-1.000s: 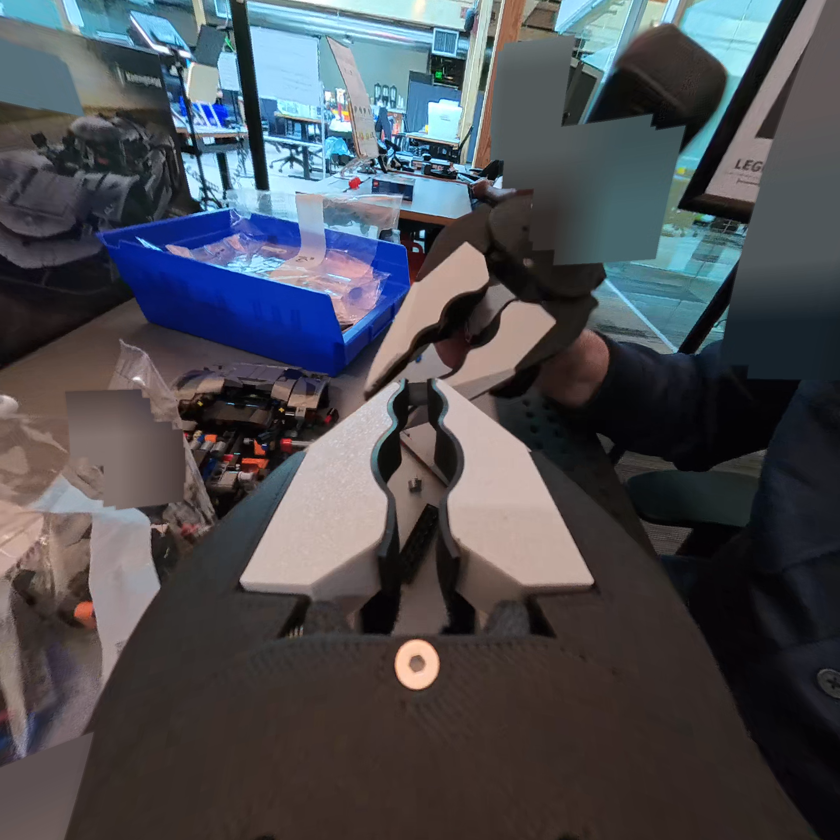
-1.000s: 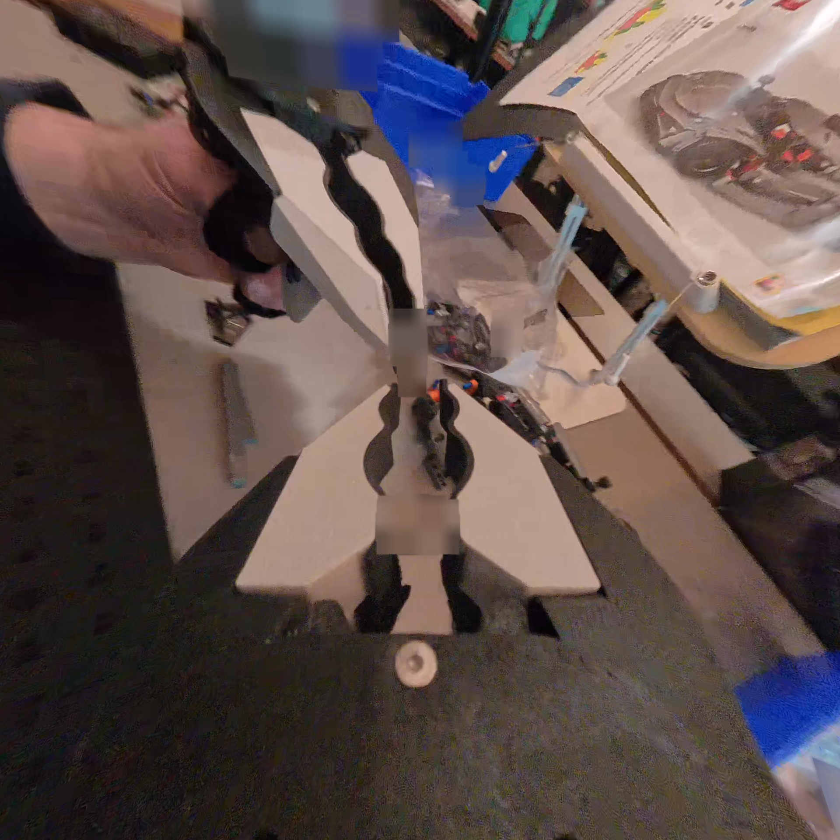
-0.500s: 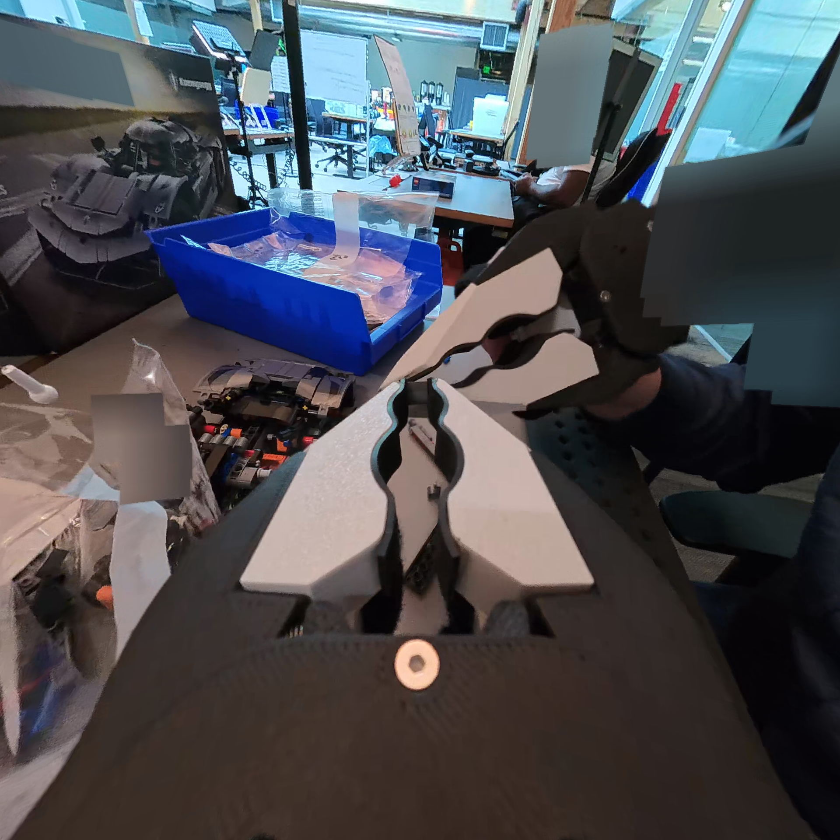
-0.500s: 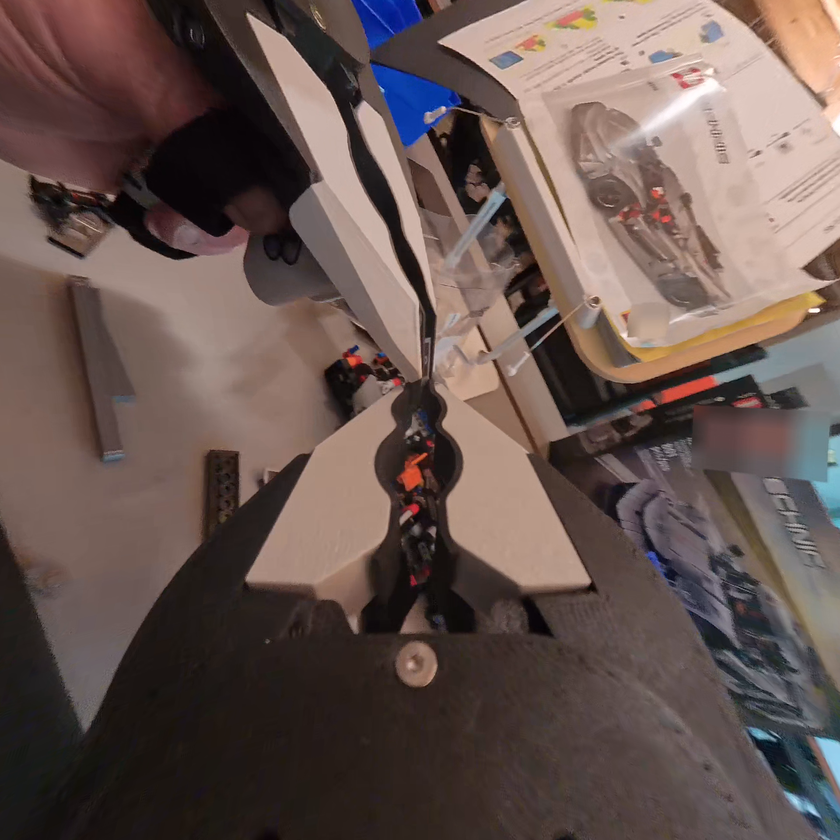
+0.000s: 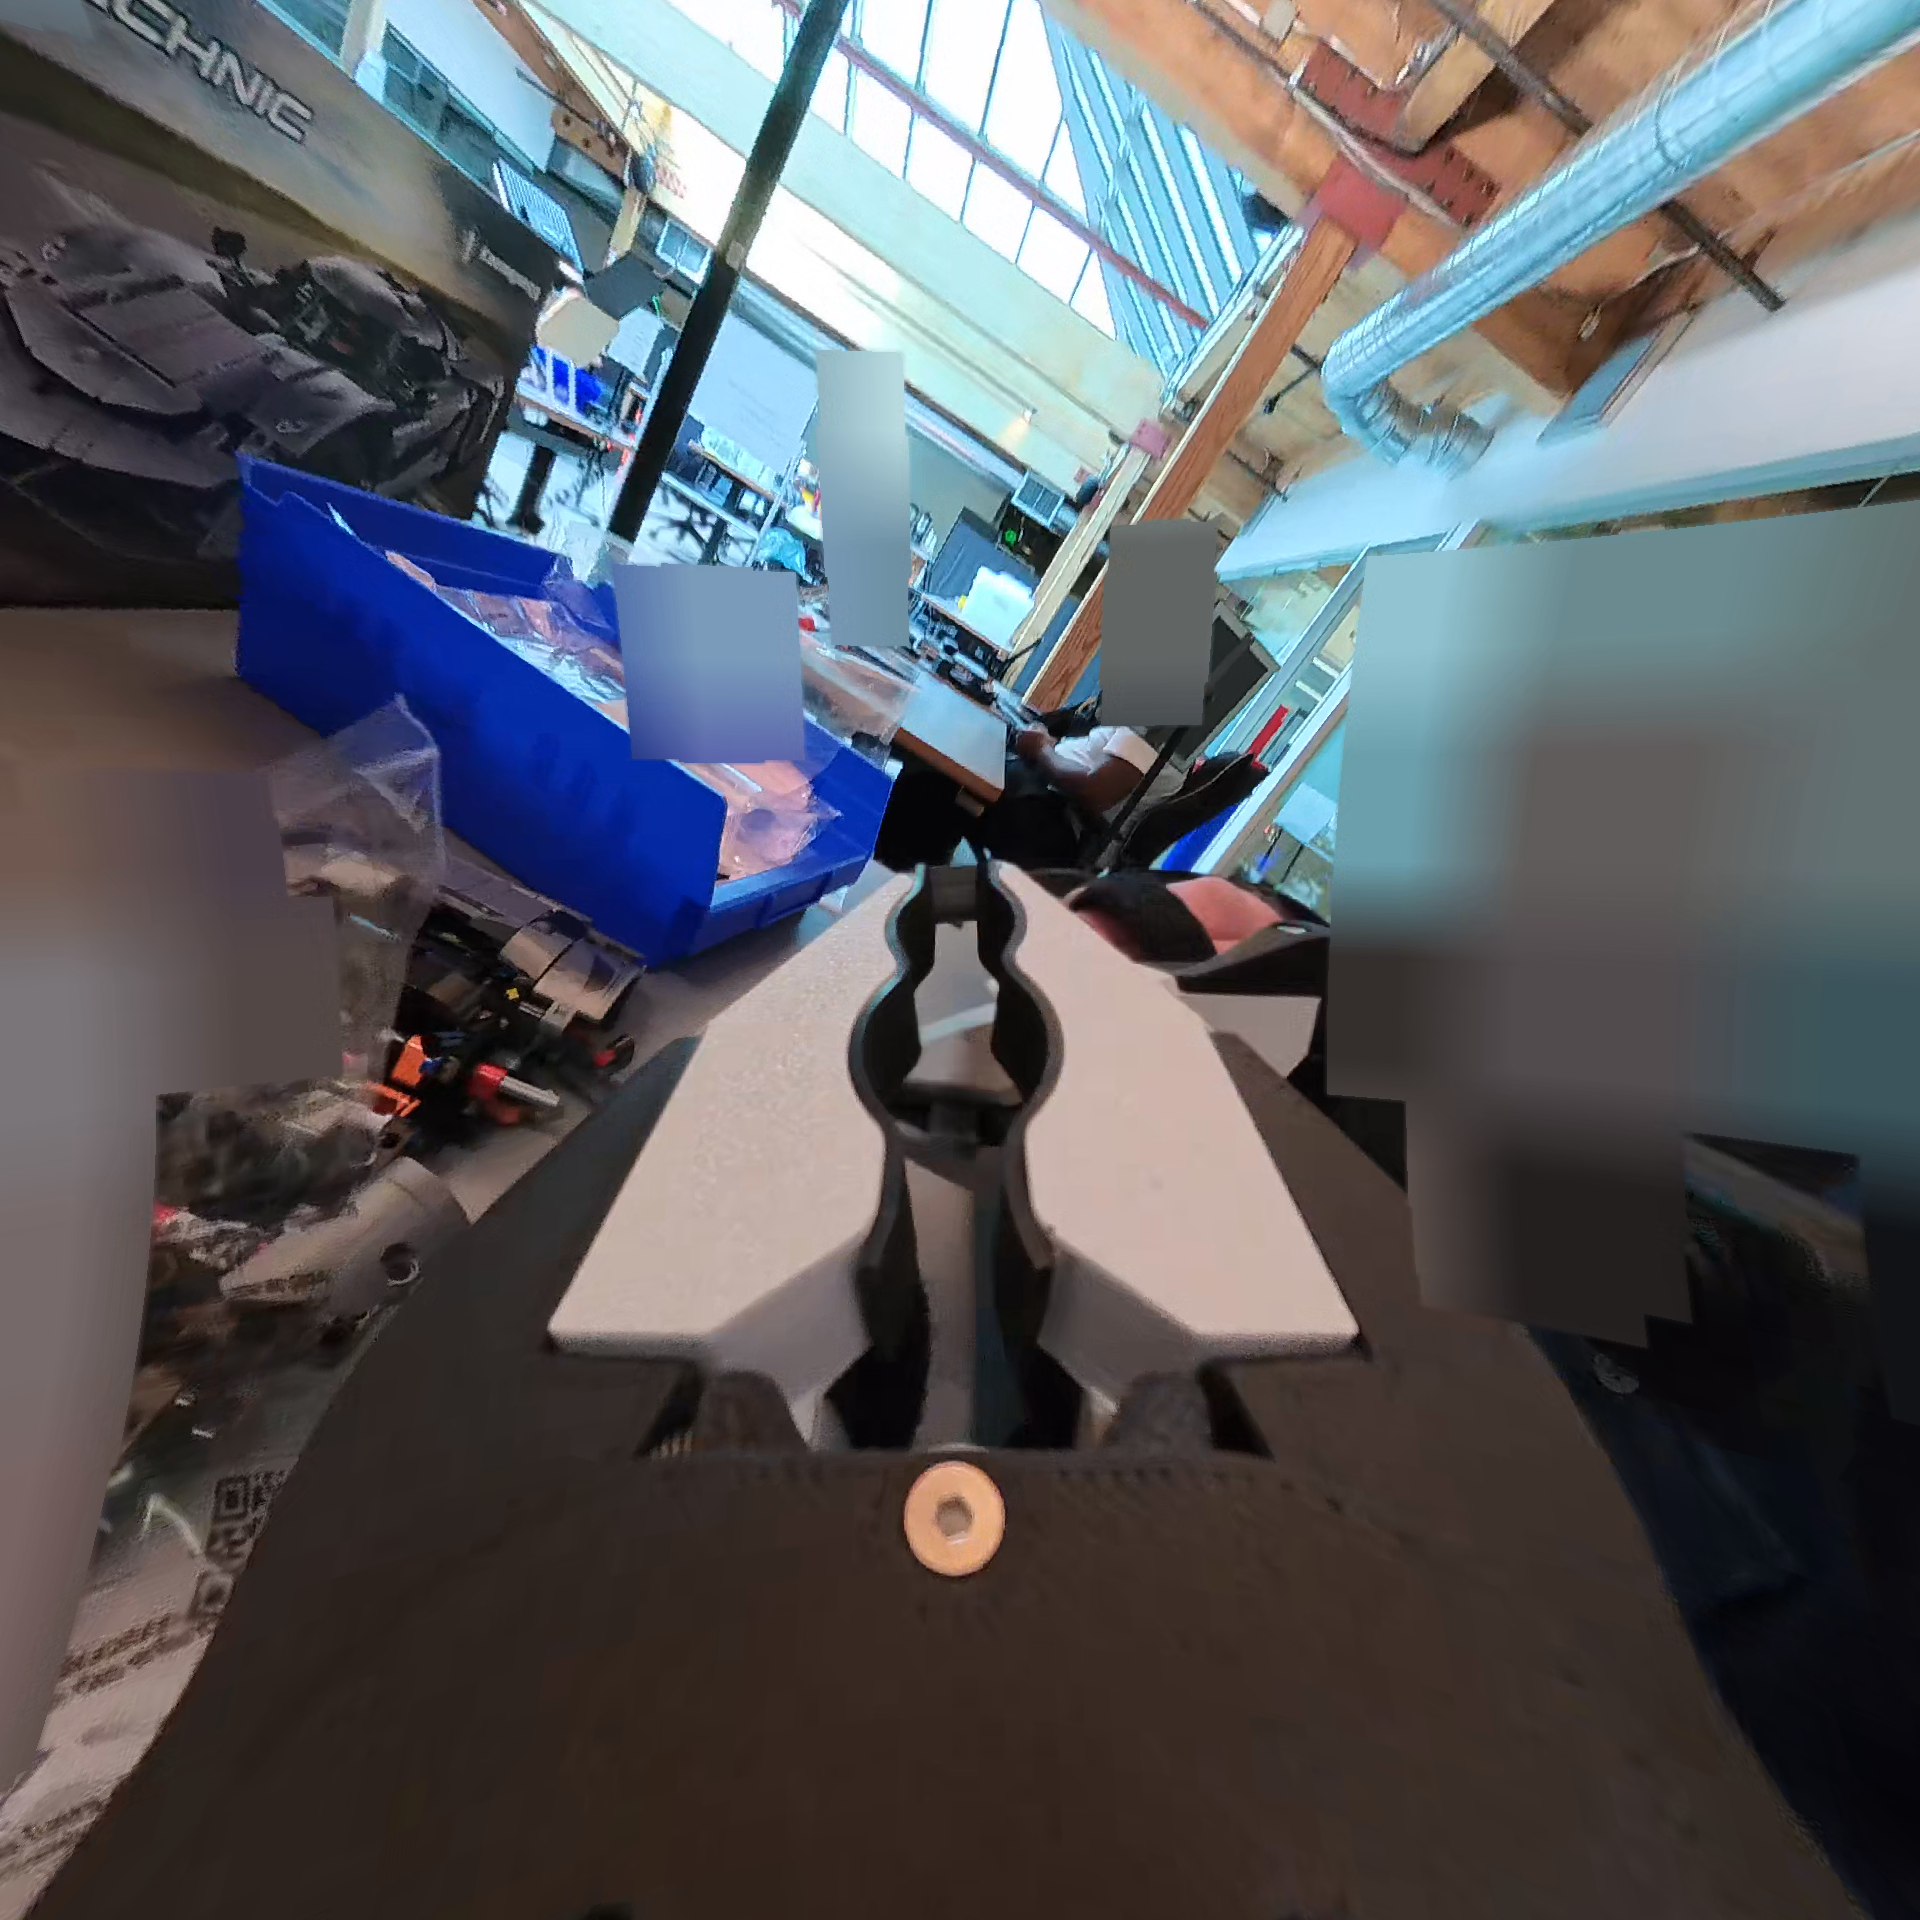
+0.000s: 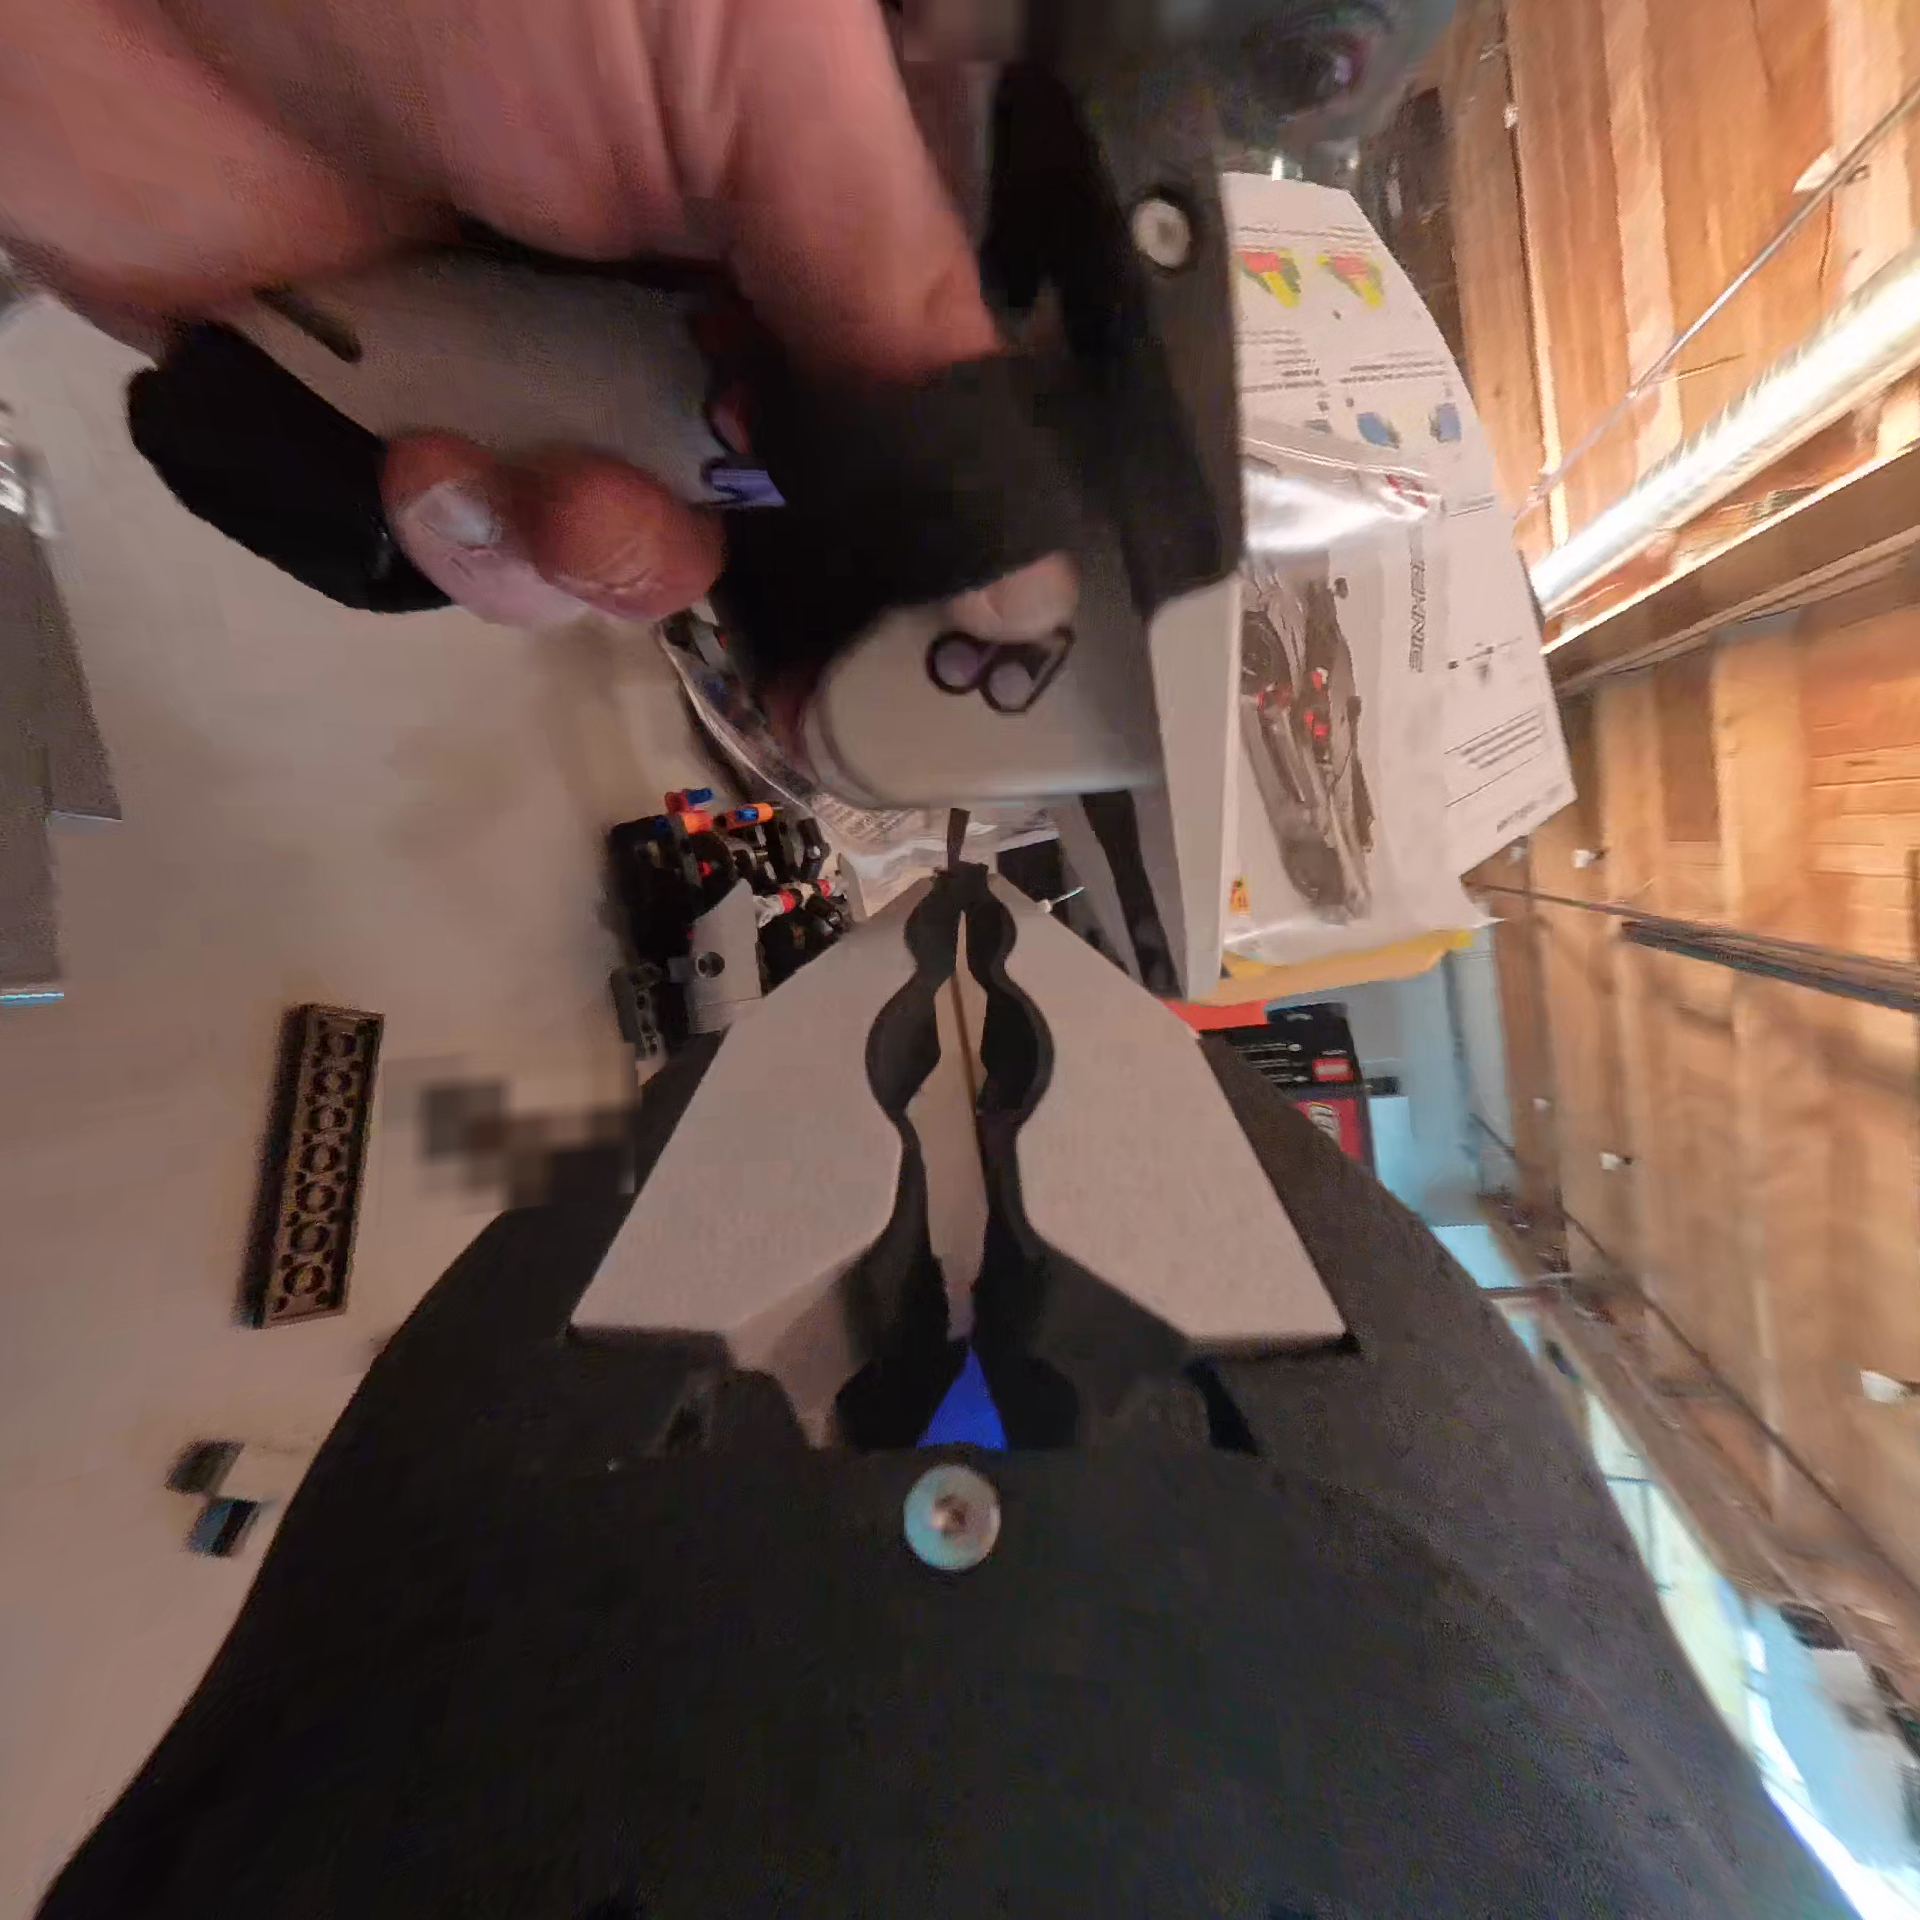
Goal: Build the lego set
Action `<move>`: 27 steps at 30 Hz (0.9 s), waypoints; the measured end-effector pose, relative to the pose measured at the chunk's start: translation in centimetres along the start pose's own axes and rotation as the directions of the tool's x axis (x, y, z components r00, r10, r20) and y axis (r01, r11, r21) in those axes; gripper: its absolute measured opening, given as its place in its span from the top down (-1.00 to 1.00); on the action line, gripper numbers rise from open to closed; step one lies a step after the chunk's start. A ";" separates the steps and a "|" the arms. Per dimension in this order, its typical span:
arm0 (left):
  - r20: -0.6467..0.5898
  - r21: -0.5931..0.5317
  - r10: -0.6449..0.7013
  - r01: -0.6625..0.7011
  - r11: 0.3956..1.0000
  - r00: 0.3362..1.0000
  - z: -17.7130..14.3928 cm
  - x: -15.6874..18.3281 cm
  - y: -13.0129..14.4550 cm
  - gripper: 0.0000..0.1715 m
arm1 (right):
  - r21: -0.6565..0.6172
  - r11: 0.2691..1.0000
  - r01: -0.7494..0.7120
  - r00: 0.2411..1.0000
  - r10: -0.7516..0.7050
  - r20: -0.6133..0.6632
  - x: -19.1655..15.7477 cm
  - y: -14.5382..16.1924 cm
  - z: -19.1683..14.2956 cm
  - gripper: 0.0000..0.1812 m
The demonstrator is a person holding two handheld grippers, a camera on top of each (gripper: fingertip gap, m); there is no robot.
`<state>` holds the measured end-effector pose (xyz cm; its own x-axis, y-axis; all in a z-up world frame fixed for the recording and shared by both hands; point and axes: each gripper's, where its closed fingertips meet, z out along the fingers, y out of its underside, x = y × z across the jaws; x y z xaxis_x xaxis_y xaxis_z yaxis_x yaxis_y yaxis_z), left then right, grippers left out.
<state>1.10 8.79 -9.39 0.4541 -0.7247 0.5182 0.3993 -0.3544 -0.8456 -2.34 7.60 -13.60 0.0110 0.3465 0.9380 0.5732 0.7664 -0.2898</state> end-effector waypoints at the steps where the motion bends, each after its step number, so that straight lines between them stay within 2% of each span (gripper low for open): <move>1: 0.007 -0.029 0.011 -0.011 1.000 1.000 0.2 0.0 0.5 0.94 | -0.007 0.999 -0.044 0.999 0.044 0.010 0.5 0.7 0.3 1.00; 2: 0.020 -0.044 0.030 -0.029 0.999 0.999 0.2 -0.1 0.8 0.94 | -0.014 0.993 -0.113 0.993 0.113 0.024 1.4 1.7 0.3 1.00; 3: 0.022 -0.007 0.035 -0.035 0.999 0.999 -0.1 -0.2 0.1 0.94 | -0.011 0.987 -0.163 0.986 0.163 0.031 2.3 2.5 0.3 1.00; 5: 0.037 0.019 0.035 -0.035 0.999 0.999 -0.8 -0.9 -0.9 0.94 | 0.044 0.971 -0.233 0.970 0.229 0.082 2.6 2.6 -0.1 1.00; 7: 0.091 0.013 0.095 -0.096 0.995 0.991 -1.6 -1.6 -1.6 0.94 | 0.059 0.941 -0.332 0.936 0.321 0.144 2.3 2.9 0.0 1.00; 11: 0.211 -0.110 0.255 -0.236 0.965 0.944 -3.5 -3.1 -1.8 0.94 | 0.059 0.926 -0.373 0.916 0.357 0.186 1.6 3.6 0.7 1.00; 12: 0.258 -0.155 0.305 -0.272 0.950 0.917 -4.0 -3.7 -1.8 0.94 | 0.053 0.928 -0.368 0.917 0.353 0.185 1.5 3.8 0.8 1.00; 15: 0.395 -0.308 0.490 -0.391 0.867 0.777 -5.5 -6.0 -2.3 0.93 | 0.043 0.930 -0.365 0.916 0.350 0.196 1.1 4.1 0.9 1.00; 17: 0.479 -0.502 0.624 -0.390 0.772 0.618 -6.6 -9.4 -1.7 0.94 | 0.040 0.930 -0.367 0.913 0.351 0.207 0.7 4.2 0.9 1.00; 19: 0.461 -0.609 0.700 -0.379 0.697 0.545 -6.6 -10.8 -0.6 0.90 | 0.035 0.929 -0.368 0.912 0.353 0.212 0.6 4.3 0.8 1.00; 21: 0.481 -0.647 0.747 -0.390 0.656 0.459 -6.8 -11.2 -1.1 0.77 | 0.038 0.925 -0.378 0.906 0.362 0.219 0.6 4.3 0.7 1.00; 24: 0.490 -0.635 0.760 -0.423 0.646 0.426 -7.1 -10.5 -2.0 0.71 | 0.051 0.898 -0.436 0.876 0.411 0.251 0.6 4.3 0.6 1.00; 27: 0.474 -0.577 0.749 -0.479 0.661 0.462 -6.9 -9.0 -2.5 0.68 | 0.076 0.814 -0.575 0.780 0.518 0.352 0.7 3.7 0.4 1.00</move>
<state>-9.51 12.08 -12.79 0.8868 -0.3199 -0.3335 -0.4137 -0.2280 -0.8814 -0.49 10.89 -14.09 0.0169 0.8574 0.5143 0.3980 0.4661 -0.7901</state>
